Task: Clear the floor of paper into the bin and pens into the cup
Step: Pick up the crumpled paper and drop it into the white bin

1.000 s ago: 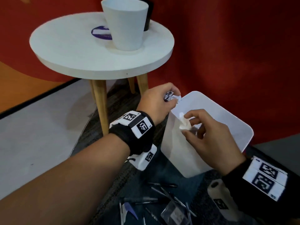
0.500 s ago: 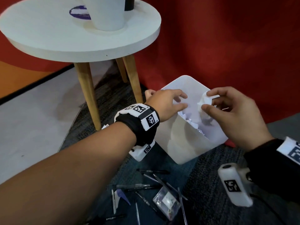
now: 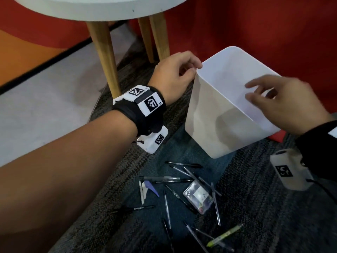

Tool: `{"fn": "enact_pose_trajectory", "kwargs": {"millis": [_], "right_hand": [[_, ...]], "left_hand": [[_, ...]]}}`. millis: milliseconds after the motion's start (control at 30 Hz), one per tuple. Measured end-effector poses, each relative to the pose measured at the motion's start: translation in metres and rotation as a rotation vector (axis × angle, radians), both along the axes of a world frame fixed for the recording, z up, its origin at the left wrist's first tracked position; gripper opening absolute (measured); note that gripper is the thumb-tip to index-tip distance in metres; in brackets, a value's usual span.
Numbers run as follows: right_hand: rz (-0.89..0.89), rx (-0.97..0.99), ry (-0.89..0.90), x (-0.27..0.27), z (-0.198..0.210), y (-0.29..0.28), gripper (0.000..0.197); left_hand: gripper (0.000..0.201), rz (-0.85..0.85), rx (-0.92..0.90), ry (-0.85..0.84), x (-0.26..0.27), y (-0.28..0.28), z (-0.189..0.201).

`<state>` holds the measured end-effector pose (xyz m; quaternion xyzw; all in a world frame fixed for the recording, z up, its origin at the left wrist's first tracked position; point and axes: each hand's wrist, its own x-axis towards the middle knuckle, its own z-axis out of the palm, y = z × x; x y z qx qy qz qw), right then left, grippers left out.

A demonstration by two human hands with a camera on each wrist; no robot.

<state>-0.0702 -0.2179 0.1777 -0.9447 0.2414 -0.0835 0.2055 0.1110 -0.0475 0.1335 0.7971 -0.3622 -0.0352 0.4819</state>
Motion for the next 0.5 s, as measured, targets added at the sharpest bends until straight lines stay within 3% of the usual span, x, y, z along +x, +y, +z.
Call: {"fn": "enact_pose_trajectory", "kwargs": {"millis": [100,233,400,500], "right_hand": [[0.082,0.01,-0.255,0.01,0.013,0.024,0.012],[0.313,-0.008,-0.335,0.025,0.015,0.071,0.011],[0.516,-0.016,-0.2,0.058,-0.036,0.099,0.01],[0.513,0.001,0.056,0.083,-0.077,0.101,0.013]], "left_hand": [[0.018,0.013,0.045,0.001,0.008,0.019,-0.017],[0.021,0.04,0.233,-0.002,0.023,0.048,-0.044],[0.02,0.127,0.456,0.088,0.043,0.094,-0.069],[0.02,0.201,0.537,0.144,0.051,0.118,-0.078]]}}
